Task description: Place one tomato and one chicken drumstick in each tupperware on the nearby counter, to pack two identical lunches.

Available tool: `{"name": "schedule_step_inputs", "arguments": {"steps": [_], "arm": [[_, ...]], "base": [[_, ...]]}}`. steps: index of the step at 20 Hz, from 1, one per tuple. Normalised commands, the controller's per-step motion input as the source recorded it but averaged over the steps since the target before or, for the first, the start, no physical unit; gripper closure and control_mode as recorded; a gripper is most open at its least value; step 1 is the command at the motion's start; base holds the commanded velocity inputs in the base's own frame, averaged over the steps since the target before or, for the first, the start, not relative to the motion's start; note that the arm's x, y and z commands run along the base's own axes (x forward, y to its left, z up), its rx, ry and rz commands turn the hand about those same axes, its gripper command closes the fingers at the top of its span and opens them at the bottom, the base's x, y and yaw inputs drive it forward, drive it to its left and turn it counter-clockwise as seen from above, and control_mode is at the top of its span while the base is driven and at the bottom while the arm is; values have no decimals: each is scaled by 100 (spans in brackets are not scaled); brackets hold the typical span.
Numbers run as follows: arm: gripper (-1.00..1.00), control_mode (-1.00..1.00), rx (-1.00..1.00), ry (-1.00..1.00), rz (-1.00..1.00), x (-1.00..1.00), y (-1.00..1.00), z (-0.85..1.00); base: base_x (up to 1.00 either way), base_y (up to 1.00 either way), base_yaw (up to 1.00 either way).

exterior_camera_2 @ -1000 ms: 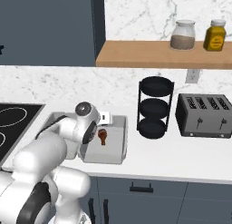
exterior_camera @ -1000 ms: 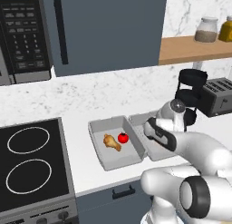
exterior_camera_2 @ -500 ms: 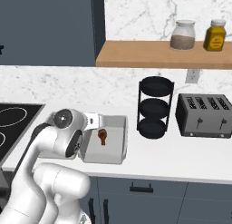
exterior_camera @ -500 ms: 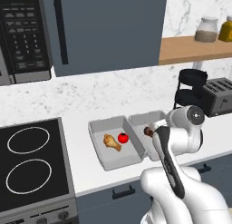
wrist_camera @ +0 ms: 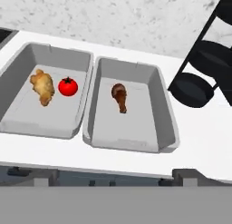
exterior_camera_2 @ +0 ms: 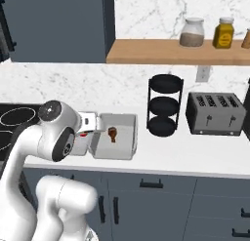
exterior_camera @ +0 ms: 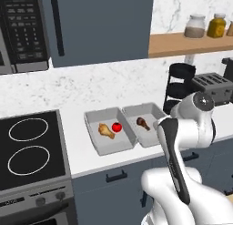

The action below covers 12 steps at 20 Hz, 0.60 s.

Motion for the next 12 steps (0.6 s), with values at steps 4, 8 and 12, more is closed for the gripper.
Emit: {"name": "schedule_step_inputs", "arguments": {"steps": [4,8,12], "arm": [[-100,100,0,0,0,0,0,0],[-100,100,0,0,0,0,0,0],[-100,100,0,0,0,0,0,0]], "base": [[-7,-97,-4],[6,-100,-5],[13,-100,-4]]}}
